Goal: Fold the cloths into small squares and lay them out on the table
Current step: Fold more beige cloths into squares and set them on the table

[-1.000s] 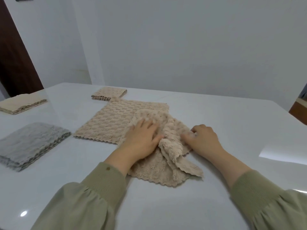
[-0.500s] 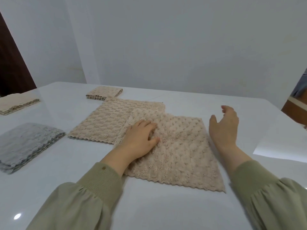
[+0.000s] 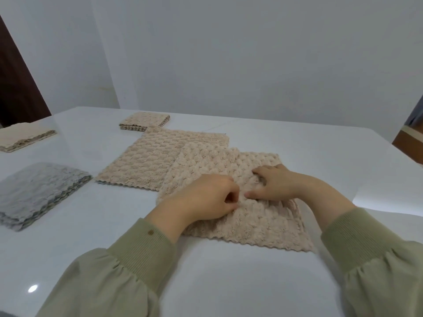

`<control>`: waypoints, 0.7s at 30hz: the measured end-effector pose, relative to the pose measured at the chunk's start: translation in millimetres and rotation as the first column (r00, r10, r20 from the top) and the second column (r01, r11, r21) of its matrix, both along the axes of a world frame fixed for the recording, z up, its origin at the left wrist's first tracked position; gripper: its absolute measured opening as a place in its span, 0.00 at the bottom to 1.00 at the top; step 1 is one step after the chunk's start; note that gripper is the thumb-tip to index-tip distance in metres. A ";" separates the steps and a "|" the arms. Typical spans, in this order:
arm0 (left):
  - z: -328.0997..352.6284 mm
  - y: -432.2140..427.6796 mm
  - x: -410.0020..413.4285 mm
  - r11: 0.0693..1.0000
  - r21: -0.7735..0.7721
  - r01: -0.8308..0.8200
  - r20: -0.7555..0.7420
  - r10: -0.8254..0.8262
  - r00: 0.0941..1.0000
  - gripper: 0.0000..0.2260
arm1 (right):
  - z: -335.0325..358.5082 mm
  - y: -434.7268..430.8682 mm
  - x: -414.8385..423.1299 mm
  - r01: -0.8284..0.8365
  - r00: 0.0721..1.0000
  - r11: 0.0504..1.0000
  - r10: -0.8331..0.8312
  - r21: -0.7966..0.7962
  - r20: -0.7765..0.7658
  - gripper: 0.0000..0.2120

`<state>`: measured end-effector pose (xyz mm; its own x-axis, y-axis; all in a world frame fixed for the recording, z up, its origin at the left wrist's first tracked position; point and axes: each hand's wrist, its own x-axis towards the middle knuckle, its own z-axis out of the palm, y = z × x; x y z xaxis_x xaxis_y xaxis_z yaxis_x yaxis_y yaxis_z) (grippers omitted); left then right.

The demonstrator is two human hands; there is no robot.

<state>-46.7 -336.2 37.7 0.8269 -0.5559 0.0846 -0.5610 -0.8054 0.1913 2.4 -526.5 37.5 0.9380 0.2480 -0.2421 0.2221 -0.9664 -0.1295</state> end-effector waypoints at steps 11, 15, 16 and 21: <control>21.0 41.1 5.4 0.925 -0.242 -0.294 -0.051 0.290 0.956 0.06 | -6.6 -4.8 3.2 0.234 0.893 0.971 -0.198 -0.041 0.403 0.30; 25.1 55.4 9.3 0.893 -0.221 -0.392 -0.053 0.390 0.919 0.06 | 4.7 37.3 -22.9 0.011 0.973 0.999 -0.022 0.048 0.231 0.29; 25.6 58.6 9.5 0.880 -0.209 -0.427 -0.047 0.427 0.903 0.07 | 5.9 48.8 -31.9 -0.054 0.979 0.996 0.039 0.068 0.201 0.29; 15.2 65.2 2.9 0.743 -0.108 -0.661 -0.082 0.656 0.751 0.14 | -22.0 78.2 -56.9 -0.136 0.919 0.988 0.096 0.079 0.383 0.28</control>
